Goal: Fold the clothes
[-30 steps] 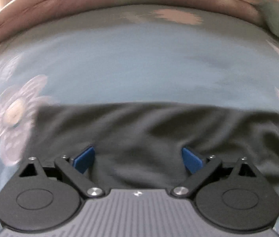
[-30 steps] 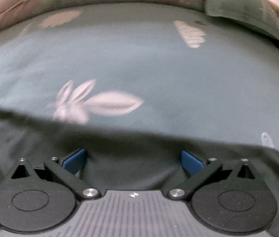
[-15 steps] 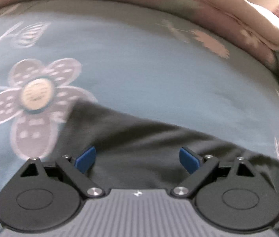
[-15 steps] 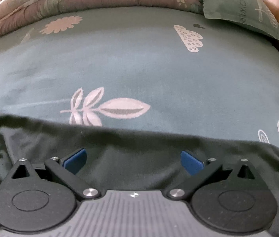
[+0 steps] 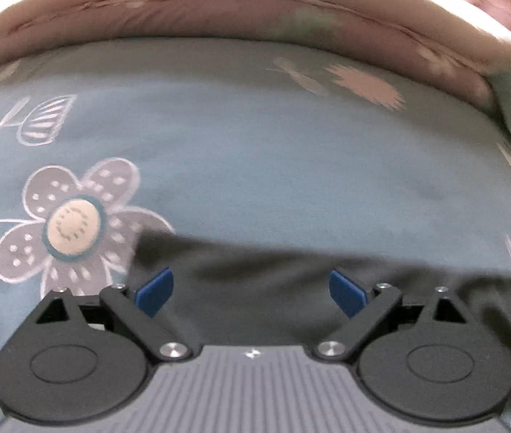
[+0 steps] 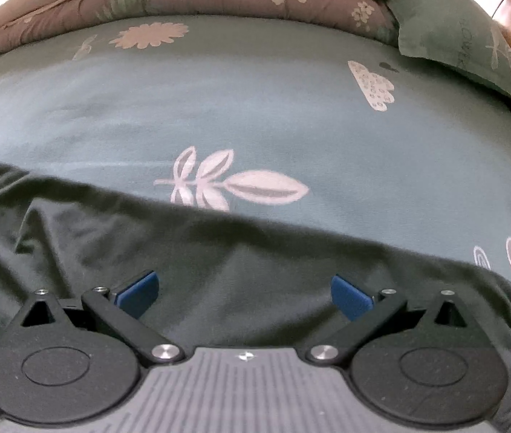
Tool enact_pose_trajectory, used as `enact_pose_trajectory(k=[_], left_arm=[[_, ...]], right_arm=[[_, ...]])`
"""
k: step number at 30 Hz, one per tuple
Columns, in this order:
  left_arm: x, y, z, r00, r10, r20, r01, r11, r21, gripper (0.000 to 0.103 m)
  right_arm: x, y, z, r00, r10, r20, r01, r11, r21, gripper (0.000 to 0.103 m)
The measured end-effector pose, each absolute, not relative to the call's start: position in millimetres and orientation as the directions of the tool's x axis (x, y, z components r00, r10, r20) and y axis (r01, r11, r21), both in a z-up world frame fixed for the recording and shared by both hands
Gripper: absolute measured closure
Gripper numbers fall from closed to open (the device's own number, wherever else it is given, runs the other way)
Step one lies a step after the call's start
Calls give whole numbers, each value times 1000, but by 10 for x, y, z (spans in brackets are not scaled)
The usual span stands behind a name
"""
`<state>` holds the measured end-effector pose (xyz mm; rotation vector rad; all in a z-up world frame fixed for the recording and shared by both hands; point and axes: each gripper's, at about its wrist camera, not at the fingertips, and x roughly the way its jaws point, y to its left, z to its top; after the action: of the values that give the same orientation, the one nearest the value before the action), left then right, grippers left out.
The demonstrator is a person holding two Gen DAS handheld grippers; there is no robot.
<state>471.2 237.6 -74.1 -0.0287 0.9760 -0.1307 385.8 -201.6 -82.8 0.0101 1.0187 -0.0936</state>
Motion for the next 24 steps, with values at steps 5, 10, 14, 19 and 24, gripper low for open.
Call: enact_pose_trajectory(k=[5,10,14,19,24], left_arm=[[4432,2277,-918,532,-96,-841,152,988,-17,9],[4326,2117,-801,584,-52,-810,197,977,80,9],[4356,2171,-916,561,-34,-827,205,974,100,7],[4120,2423,-816,534,-11,-846,185,977,105,7],[4035,2158,-581,604,-33,-796,243,959,144,11]], right_arm=[[3707,-1963,-825,508,-70,-859,61,997,-45,0],[3526,-1982,-758,511,-77,-856,70,996,-48,0],[3418,-1947,-687,507,-70,-859,62,997,-45,0],[3223,-2001,-639,482,-82,-872,34,997,-74,0],[2973,-2040,-654,444,-96,-891,22,995,-96,0]])
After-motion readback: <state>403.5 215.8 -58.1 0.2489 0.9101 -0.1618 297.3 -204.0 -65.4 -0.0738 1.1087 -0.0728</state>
